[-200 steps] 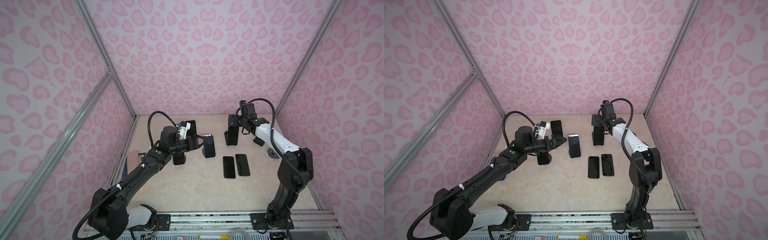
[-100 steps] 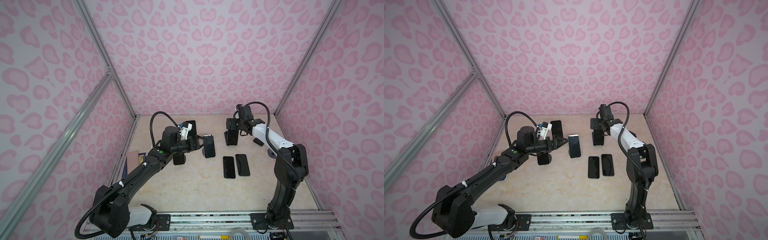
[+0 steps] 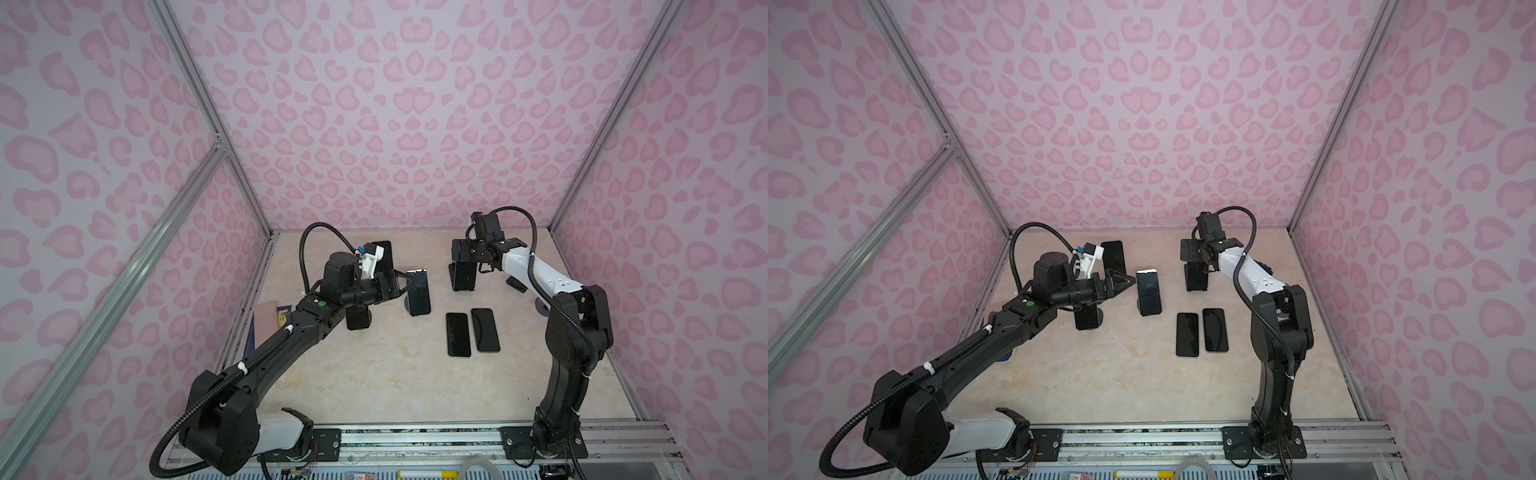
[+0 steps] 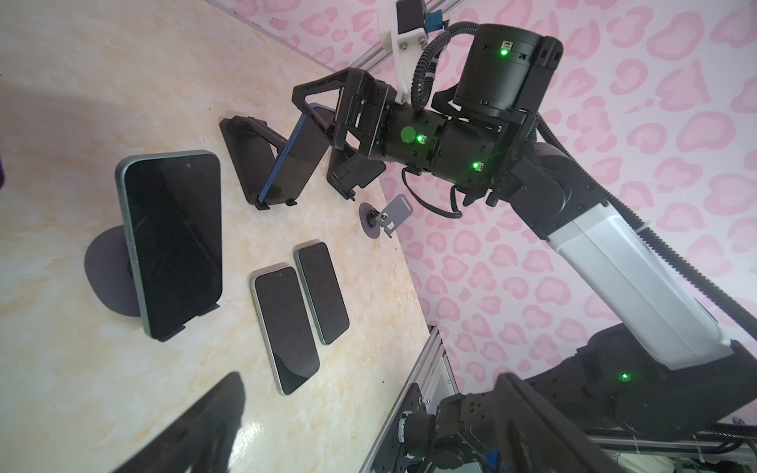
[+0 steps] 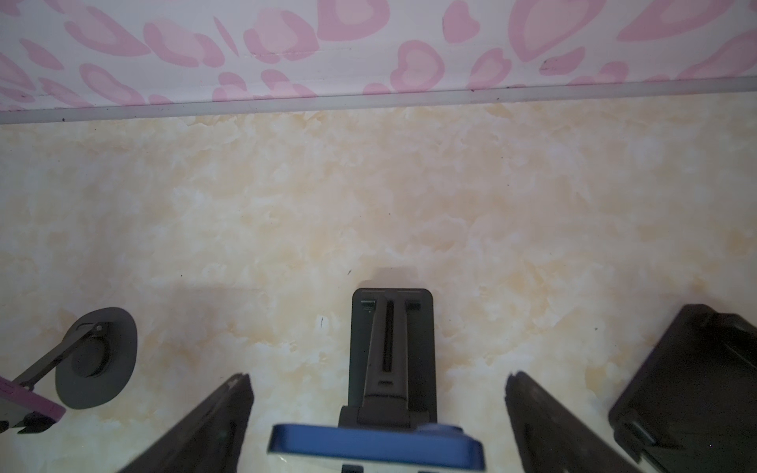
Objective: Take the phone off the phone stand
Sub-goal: 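Lower the right gripper and close it on the blue-framed phone's top edge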
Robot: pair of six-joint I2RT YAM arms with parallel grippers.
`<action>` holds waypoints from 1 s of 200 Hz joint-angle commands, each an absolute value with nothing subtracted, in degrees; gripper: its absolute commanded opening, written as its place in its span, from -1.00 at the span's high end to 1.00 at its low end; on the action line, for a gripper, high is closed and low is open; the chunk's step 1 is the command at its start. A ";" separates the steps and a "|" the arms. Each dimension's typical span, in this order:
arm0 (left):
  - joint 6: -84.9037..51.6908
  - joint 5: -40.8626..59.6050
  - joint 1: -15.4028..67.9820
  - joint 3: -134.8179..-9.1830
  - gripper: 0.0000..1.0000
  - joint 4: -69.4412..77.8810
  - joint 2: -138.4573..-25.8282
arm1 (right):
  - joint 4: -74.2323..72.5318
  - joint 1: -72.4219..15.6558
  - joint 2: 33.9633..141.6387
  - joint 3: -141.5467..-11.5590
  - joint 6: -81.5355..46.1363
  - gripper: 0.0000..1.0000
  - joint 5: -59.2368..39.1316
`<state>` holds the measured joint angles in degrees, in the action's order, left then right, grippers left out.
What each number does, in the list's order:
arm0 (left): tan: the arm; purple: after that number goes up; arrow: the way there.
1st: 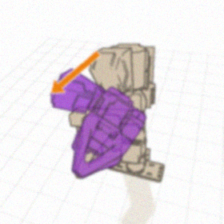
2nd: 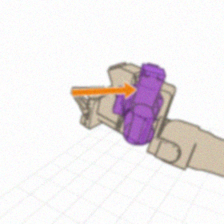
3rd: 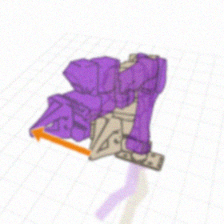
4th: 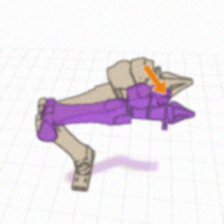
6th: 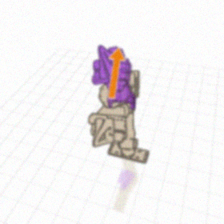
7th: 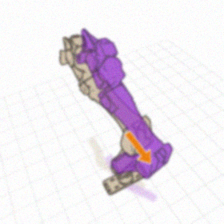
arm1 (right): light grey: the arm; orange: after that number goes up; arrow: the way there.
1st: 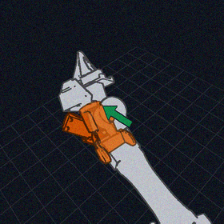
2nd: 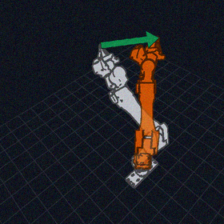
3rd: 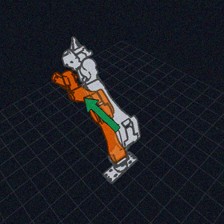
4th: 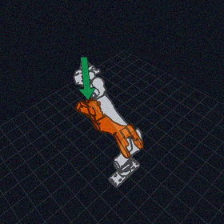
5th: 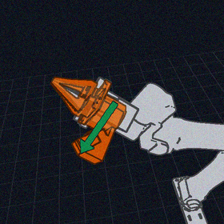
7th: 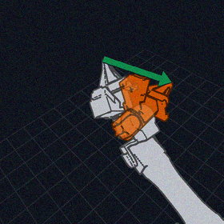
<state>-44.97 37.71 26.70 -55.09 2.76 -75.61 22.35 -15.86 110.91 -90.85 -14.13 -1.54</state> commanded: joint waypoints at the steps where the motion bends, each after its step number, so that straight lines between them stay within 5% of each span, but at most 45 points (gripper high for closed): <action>1: -44.74 38.23 26.64 -55.72 -0.96 4.22 -75.66 | 22.89 -16.06 111.54 -90.54 -15.12 -0.97 -2.06; 200: -44.98 38.32 26.63 -55.52 -0.96 4.42 -74.88 | 20.97 -16.33 112.83 -86.89 -17.40 -0.73 -0.98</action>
